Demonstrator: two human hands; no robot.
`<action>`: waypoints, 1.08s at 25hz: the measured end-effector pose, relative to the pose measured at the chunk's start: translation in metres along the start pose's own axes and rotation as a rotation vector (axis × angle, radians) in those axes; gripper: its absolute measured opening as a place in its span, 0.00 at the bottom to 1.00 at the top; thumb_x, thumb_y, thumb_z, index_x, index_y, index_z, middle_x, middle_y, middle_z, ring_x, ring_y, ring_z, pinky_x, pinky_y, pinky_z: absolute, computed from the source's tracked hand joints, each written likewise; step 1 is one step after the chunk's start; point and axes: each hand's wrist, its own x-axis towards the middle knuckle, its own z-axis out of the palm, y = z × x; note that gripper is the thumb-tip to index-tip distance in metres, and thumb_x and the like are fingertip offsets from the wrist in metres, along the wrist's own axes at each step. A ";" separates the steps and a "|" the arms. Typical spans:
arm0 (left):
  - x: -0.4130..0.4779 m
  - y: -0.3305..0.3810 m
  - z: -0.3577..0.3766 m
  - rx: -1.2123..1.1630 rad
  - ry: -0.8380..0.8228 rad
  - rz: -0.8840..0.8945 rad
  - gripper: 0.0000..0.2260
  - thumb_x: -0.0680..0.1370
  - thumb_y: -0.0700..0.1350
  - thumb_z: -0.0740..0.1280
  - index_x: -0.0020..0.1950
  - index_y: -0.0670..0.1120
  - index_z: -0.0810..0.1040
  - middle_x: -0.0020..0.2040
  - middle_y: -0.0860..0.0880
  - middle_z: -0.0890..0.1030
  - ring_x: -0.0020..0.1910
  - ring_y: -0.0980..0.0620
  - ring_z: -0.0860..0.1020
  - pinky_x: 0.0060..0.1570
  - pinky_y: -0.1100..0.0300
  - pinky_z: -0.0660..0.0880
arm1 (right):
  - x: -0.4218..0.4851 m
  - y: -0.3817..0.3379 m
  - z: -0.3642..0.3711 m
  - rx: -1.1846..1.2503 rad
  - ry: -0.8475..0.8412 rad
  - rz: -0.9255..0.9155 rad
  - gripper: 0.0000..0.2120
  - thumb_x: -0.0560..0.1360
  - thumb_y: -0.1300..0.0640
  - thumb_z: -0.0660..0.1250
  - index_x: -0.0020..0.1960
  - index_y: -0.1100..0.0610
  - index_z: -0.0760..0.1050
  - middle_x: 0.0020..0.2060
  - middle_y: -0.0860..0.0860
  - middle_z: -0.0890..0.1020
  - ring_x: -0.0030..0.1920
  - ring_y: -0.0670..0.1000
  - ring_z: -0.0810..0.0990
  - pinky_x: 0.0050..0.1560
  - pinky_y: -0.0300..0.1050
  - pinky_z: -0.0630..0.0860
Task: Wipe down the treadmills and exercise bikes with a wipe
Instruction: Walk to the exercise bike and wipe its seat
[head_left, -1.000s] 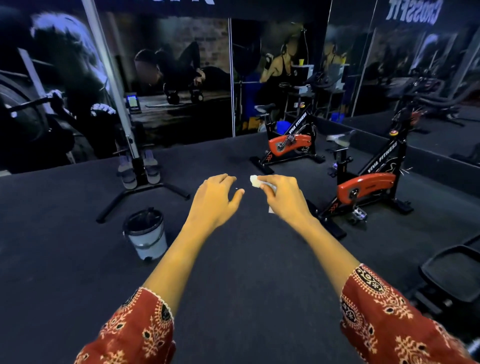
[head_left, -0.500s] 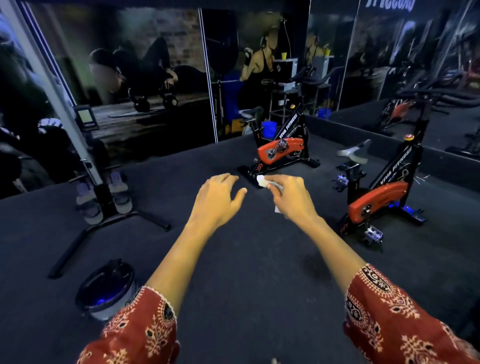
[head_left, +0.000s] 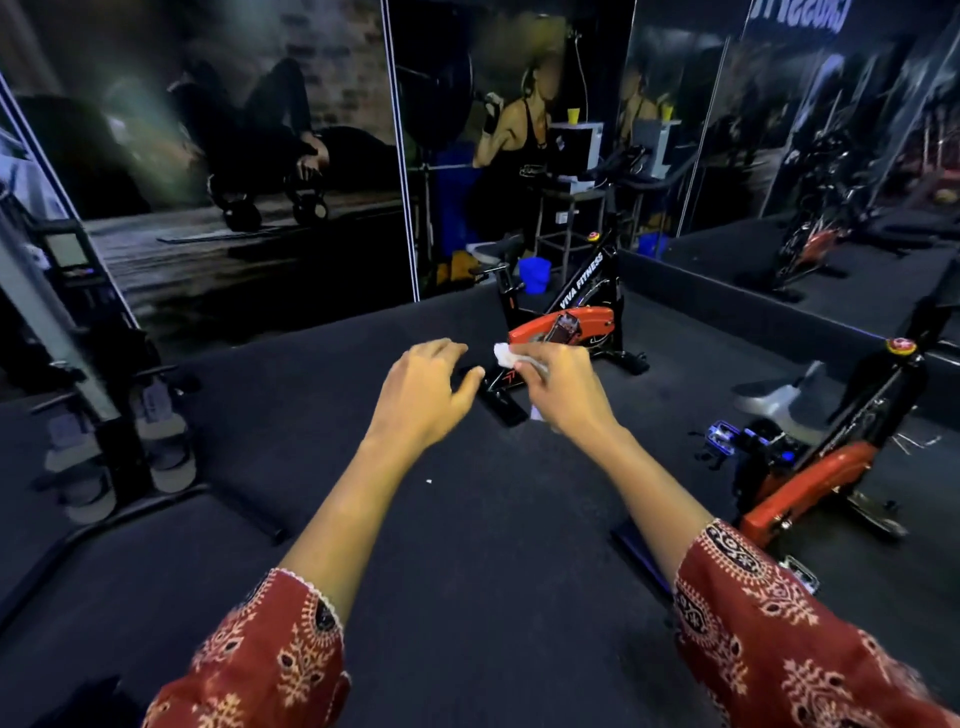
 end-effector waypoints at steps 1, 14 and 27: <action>0.025 -0.008 0.015 -0.002 -0.019 -0.002 0.21 0.80 0.52 0.62 0.69 0.42 0.72 0.69 0.45 0.72 0.69 0.47 0.68 0.65 0.56 0.64 | 0.023 0.012 0.009 -0.035 -0.029 0.012 0.13 0.80 0.59 0.63 0.63 0.55 0.78 0.58 0.53 0.82 0.54 0.56 0.81 0.52 0.49 0.76; 0.398 -0.070 0.173 -0.093 -0.079 0.212 0.20 0.80 0.51 0.63 0.67 0.42 0.74 0.67 0.44 0.74 0.67 0.46 0.69 0.64 0.55 0.64 | 0.352 0.175 0.068 -0.072 0.167 0.164 0.13 0.79 0.59 0.63 0.62 0.53 0.79 0.55 0.53 0.83 0.52 0.56 0.82 0.51 0.52 0.78; 0.706 -0.001 0.375 -0.200 -0.198 0.437 0.18 0.79 0.50 0.64 0.65 0.41 0.76 0.65 0.43 0.76 0.65 0.44 0.72 0.63 0.55 0.65 | 0.599 0.406 0.032 -0.165 0.329 0.336 0.13 0.79 0.59 0.63 0.62 0.54 0.78 0.59 0.54 0.81 0.60 0.56 0.78 0.54 0.54 0.76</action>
